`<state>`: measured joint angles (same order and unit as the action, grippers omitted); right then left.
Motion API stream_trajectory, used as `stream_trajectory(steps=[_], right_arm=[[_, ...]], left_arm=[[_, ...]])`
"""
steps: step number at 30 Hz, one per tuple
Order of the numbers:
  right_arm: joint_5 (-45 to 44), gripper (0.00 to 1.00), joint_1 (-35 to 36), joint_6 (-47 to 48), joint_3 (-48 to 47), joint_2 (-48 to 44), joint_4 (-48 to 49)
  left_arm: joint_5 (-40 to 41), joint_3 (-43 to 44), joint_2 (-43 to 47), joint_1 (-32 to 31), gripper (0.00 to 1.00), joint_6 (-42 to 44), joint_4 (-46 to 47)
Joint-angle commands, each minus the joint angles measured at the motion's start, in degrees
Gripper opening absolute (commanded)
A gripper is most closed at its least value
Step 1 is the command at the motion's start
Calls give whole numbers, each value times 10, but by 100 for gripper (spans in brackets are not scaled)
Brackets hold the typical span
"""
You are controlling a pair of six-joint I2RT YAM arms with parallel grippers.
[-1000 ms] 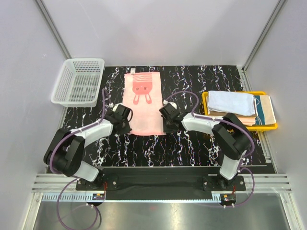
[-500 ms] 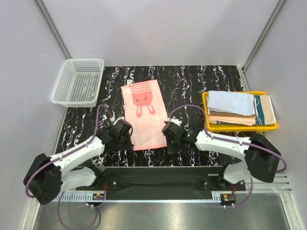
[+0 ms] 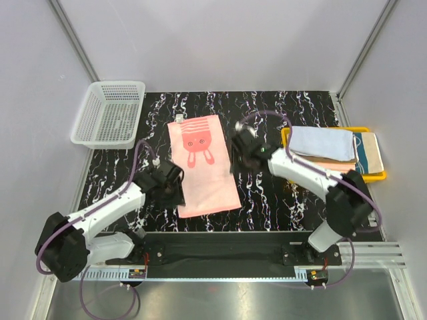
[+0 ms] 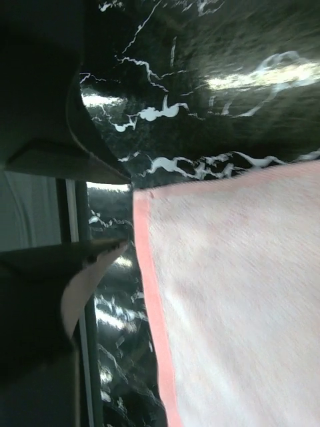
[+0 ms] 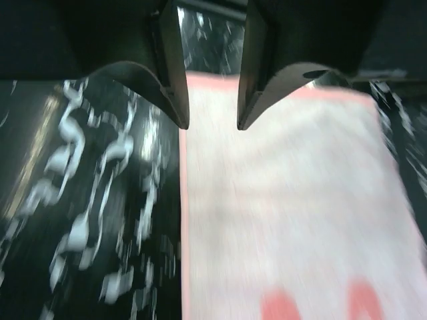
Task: Fold and stack the towels
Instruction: Move the towel to the center of the board
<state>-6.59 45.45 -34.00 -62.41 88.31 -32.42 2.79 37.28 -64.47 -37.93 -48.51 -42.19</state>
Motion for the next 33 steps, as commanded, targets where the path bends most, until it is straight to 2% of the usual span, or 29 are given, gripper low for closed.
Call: stream_trajectory(steps=[1,4,5,7,8,9,10,11,13,14,17,19,21,23,29,33], right_arm=[[10,43,-63,95,-154,73,22],[59,44,-119,133,-261,164,56],[65,44,-134,147,-324,220,59],[101,44,-174,156,-396,281,57],[111,43,-185,162,-464,341,60],[131,44,-206,164,-500,371,63],[134,44,-215,164,-539,401,60],[140,44,-222,167,-615,458,55],[157,47,-236,172,-682,511,68],[163,48,-239,173,-761,570,59],[150,52,-239,197,-912,669,17],[133,56,-239,205,-926,685,30],[132,56,-237,222,-886,674,74],[122,57,-230,243,-863,670,98],[75,57,-197,307,-893,702,78],[55,57,-187,315,-905,716,66]], left_arm=[[10,107,-8,33,46,44,-3],[11,181,-48,108,51,63,36],[20,202,-65,125,52,68,47],[58,274,-136,151,52,86,82],[82,298,-164,169,55,89,94],[67,346,-197,182,52,98,117],[64,377,-262,199,51,122,135],[94,411,-300,204,51,130,137],[132,501,-395,213,51,163,140],[144,528,-426,218,51,175,141],[164,650,-547,238,52,206,114],[180,746,-607,247,53,229,80],[179,835,-680,254,53,246,51],[182,875,-713,266,54,250,20],[152,881,-742,281,56,252,26],[145,868,-755,280,55,257,26]])
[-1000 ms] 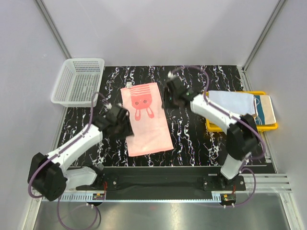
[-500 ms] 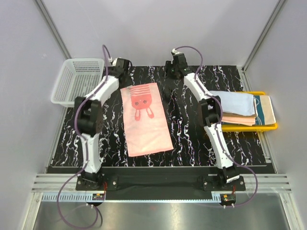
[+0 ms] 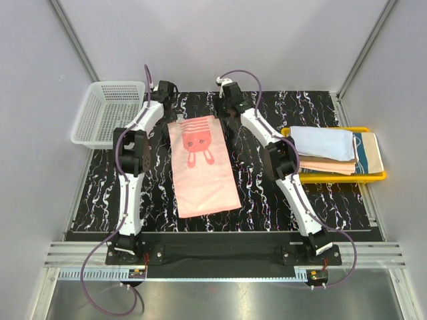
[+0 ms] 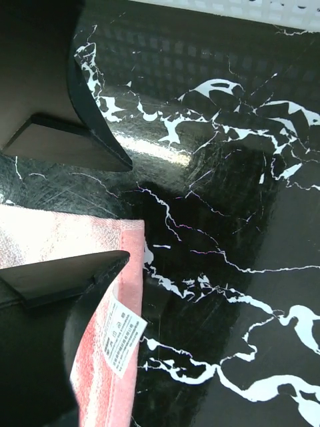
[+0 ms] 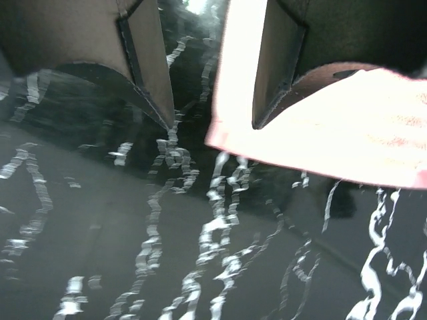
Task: Fold and stack the towels
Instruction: Move the towel to the center of the board, then fold the towel
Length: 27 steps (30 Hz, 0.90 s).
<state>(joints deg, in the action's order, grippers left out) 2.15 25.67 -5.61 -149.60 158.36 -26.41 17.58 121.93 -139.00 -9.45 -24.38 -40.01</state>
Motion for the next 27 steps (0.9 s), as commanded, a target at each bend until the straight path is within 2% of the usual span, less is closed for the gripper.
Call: stream_trajectory(steps=[1,7,12,16,20,21,23,24,27], right_arm=[[-36,57,10,32,-36,17,2],[-41,58,19,49,-34,18,-8],[-83,58,31,72,-57,30,-31],[-80,56,32,77,-63,34,-36],[-70,54,32,81,-64,34,-37],[-70,53,32,81,-63,35,-37],[-69,53,32,82,-62,34,-36],[-71,53,32,82,-61,34,-37],[-72,54,30,84,-59,32,-33]], left_arm=[[-5,19,-12,-4,55,17,7],[-21,22,-21,-4,55,14,7],[-33,32,-39,-6,54,8,-8],[-40,36,-47,-11,49,10,-8],[-48,39,-54,-14,36,8,-8],[-51,39,-53,-14,29,7,-6],[-64,38,-54,-15,22,7,-2],[-67,38,-54,-16,13,8,1],[-67,27,-42,-23,7,12,16]])
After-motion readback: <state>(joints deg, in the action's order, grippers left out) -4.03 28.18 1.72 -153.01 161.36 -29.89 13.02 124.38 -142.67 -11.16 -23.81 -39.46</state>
